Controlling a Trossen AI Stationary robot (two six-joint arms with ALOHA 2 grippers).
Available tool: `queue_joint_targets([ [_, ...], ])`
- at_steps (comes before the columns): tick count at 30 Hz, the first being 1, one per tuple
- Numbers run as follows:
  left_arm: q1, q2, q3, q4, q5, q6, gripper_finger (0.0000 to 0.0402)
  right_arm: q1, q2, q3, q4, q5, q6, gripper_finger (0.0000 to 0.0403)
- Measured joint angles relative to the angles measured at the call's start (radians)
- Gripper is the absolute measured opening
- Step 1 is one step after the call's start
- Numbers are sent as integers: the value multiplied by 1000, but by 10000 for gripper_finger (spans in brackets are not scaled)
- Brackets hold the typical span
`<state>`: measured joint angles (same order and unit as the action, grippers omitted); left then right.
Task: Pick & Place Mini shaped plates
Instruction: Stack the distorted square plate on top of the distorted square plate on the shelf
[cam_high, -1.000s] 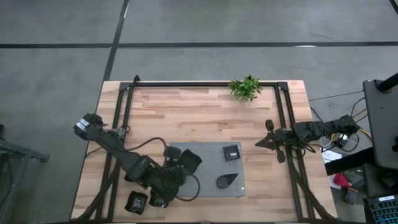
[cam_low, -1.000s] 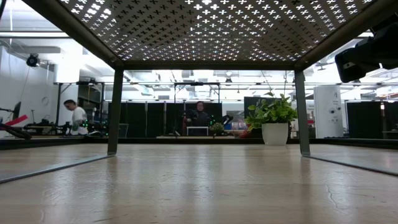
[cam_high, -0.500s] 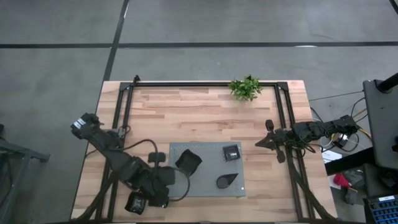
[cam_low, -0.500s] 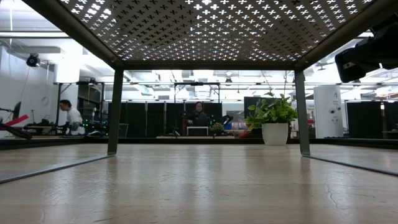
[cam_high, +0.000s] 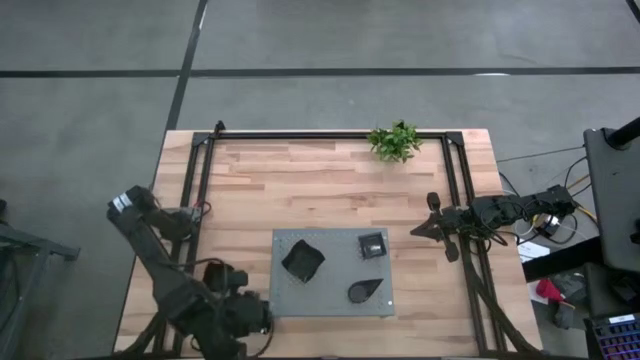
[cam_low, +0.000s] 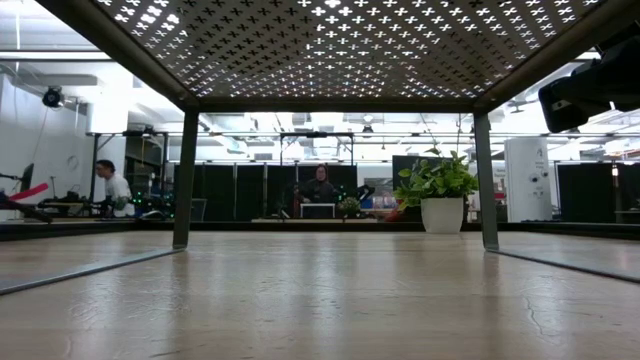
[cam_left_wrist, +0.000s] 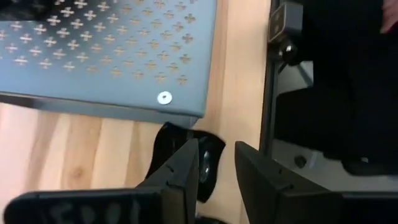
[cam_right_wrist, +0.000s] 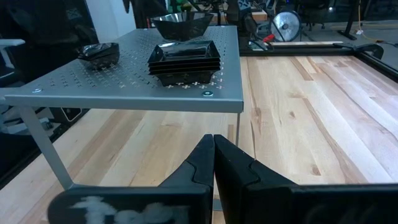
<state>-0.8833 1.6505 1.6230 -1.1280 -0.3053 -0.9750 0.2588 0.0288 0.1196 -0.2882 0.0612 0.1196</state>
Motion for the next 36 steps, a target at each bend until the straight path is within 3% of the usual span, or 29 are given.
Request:
queue_joint_targets([
  [4, -34, 0, -71, 101, -28, -22, 97, 0, 0, 0, 0, 0, 0, 8],
  [13, -45, 0, -284, 326, 66, -36, 97, 0, 0, 0, 0, 0, 0, 8],
  [22, -46, 1, -488, 574, 107, -254, 97, 0, 0, 0, 0, 0, 0, 8],
  [29, -48, 1, -532, 720, 97, -199, 96, 0, 0, 0, 0, 0, 0, 8],
  [36, -66, 2, -564, 745, 104, -159, 96, 0, 0, 0, 0, 0, 0, 8],
])
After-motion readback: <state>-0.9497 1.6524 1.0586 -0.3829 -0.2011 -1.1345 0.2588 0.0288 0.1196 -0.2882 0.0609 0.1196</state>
